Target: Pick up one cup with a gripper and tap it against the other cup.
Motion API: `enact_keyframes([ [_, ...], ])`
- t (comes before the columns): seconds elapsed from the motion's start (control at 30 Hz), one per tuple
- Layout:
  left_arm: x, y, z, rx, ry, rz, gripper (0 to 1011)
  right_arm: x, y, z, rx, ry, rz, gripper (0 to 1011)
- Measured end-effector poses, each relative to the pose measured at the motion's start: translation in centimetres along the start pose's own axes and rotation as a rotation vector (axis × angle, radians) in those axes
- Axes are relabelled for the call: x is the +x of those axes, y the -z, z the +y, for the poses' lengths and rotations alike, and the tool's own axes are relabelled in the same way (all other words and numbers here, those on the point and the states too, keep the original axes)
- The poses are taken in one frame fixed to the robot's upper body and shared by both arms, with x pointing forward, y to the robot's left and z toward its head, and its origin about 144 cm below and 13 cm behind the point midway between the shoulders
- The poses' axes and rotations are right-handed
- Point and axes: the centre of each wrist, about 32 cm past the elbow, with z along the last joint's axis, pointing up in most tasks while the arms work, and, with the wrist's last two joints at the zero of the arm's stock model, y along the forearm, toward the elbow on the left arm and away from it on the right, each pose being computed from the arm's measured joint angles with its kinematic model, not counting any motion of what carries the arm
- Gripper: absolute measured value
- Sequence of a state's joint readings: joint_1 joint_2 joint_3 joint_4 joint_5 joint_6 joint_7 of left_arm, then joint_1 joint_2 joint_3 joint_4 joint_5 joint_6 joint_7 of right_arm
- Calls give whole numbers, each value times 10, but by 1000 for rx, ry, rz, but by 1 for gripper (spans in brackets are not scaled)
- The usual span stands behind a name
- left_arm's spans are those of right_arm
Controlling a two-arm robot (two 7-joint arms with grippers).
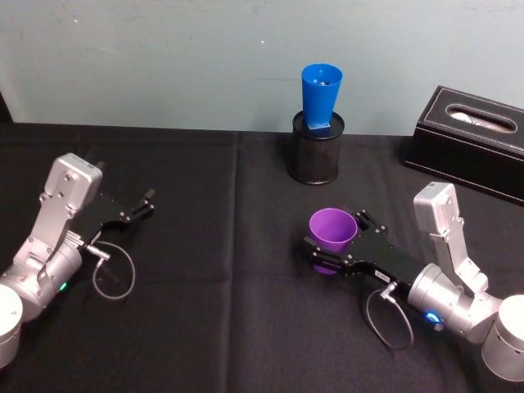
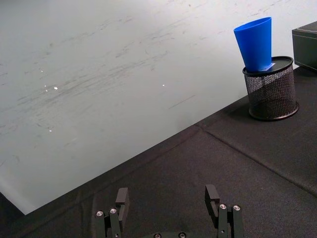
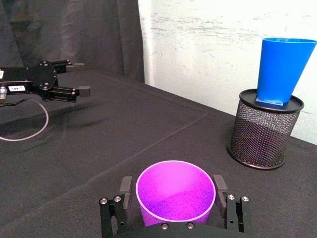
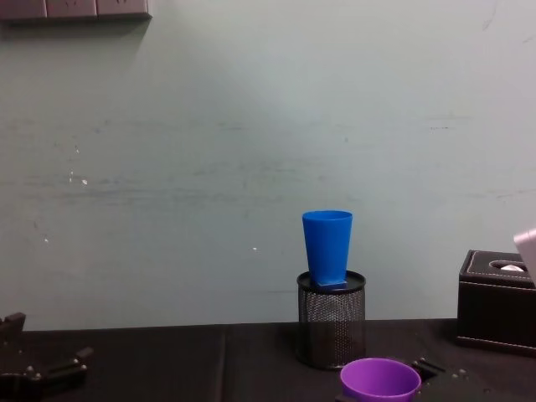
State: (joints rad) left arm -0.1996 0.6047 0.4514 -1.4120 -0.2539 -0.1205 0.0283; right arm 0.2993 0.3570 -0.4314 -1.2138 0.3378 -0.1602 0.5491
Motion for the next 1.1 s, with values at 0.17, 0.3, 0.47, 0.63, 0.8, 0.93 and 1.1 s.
enact_keyframes([
  [0.17, 0, 0, 0, 0, 0, 0, 1005, 0, 0, 0, -1, 0, 1, 1003],
  [0.3, 0, 0, 0, 0, 0, 0, 1005, 0, 0, 0, -2, 0, 1, 1003],
  [0.47, 0, 0, 0, 0, 0, 0, 1005, 0, 0, 0, -3, 0, 1, 1003],
  [0.63, 0, 0, 0, 0, 0, 0, 1005, 0, 0, 0, -3, 0, 2, 1003],
  [0.8, 0, 0, 0, 0, 0, 0, 1005, 0, 0, 0, -4, 0, 2, 930],
  [0.93, 0, 0, 0, 0, 0, 0, 1004, 0, 0, 0, -4, 0, 2, 820],
  [1.1, 0, 0, 0, 0, 0, 0, 1005, 0, 0, 0, -3, 0, 2, 772],
])
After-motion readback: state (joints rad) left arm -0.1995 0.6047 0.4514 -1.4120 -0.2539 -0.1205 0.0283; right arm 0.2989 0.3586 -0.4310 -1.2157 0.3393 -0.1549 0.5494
